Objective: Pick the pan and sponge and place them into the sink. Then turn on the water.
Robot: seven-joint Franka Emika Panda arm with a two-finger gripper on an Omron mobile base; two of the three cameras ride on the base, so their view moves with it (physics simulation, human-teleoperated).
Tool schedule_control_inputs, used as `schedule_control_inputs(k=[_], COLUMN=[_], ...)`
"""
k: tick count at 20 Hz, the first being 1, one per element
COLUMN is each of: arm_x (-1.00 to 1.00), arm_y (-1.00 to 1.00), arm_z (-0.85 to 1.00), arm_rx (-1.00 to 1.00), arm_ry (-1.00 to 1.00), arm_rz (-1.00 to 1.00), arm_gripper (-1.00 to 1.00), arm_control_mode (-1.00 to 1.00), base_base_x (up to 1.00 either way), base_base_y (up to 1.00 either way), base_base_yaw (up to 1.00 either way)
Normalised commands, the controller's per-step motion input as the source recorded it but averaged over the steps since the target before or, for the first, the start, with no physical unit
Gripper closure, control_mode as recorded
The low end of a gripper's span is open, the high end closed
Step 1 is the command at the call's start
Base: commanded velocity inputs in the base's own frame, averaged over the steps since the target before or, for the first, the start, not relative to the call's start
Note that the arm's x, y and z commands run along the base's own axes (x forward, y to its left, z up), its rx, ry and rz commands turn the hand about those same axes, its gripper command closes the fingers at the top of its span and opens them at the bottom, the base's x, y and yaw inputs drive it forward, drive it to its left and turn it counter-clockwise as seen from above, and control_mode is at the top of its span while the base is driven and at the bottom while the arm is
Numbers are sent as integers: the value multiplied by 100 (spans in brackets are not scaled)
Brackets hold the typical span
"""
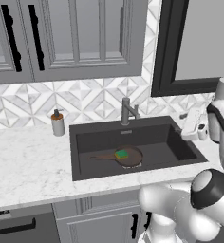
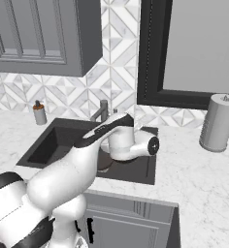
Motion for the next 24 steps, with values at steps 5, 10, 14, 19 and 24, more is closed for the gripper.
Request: schedule_control_inputs(k=[5,10,14,19,24], arm_x=[45,44,40,38,34], arm_y=[0,2,8,14,22], arm_z=[-22,-7,-7,-7,-3], arm_rx=[19,18,16,9,0], arm_ry=[0,0,-1,-5,-7], arm_rz=[0,0,0,-1,0], arm_gripper=[-100,-100,-100,-100,-100], arm_control_mode=[-100,-100,-100,-100,-100], base_base_x=[0,0,0,0,0], base_base_y=[0,0,0,0,0], base_base_yaw=[0,0,0,0,0])
